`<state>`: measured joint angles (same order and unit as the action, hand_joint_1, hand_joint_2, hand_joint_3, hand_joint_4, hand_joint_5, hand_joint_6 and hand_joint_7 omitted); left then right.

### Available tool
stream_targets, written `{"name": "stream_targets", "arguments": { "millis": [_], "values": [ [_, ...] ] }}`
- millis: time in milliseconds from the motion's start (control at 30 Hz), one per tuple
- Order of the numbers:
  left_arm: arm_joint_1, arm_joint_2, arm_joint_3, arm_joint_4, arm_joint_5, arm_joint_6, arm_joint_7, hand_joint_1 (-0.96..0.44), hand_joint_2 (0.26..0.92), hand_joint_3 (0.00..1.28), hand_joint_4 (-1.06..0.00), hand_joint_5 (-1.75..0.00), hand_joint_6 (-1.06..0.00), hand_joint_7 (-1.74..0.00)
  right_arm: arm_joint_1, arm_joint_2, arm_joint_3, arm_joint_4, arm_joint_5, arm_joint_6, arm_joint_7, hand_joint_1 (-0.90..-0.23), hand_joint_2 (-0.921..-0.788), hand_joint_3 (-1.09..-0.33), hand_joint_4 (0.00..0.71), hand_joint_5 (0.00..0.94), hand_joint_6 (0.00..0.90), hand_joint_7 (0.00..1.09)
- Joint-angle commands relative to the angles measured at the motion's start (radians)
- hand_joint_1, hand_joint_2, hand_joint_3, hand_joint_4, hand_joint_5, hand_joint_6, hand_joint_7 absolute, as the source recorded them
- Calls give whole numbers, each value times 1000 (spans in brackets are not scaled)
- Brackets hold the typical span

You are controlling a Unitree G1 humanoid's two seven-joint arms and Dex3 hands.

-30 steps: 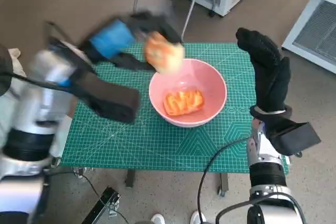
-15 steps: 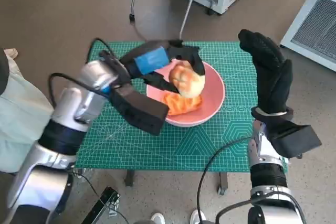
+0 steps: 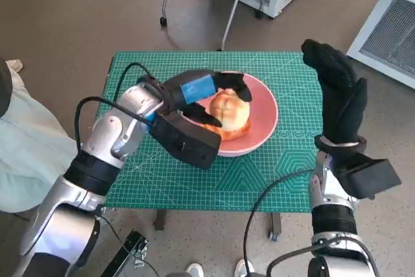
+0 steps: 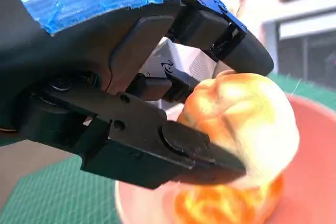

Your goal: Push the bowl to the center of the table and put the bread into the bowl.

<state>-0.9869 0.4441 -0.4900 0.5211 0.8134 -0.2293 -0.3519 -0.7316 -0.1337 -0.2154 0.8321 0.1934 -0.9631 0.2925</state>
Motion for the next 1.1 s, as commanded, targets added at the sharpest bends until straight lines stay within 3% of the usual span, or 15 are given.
{"name": "stream_targets", "arguments": {
  "millis": [33,300,600,867,1100],
  "values": [
    [32,3,24,-44,-39,45,-51,-127,918,27,-209,-8,-328,-214,15,-3,-2,13,3,12,-4,-471,-921,-603,430,4,135,803],
    [66,-9,85,-117,-150,178,-196,-125,890,3,-55,0,-222,-102,7,5,4,9,-2,18,-12,-475,-921,-605,430,4,135,802],
    [81,1,150,-169,-256,270,-279,-109,863,0,-3,1,-200,-72,-16,6,9,20,-2,28,-11,-468,-921,-613,437,7,142,812],
    [129,10,251,-168,-381,171,-207,-63,860,1,-32,-13,-262,-91,-39,1,11,26,-2,33,-7,-464,-921,-618,437,7,144,821],
    [186,-23,386,-101,-543,-20,-64,12,877,9,-233,-39,-411,-131,-64,0,10,15,7,55,-6,-457,-921,-624,438,7,139,827]
  ]
}}
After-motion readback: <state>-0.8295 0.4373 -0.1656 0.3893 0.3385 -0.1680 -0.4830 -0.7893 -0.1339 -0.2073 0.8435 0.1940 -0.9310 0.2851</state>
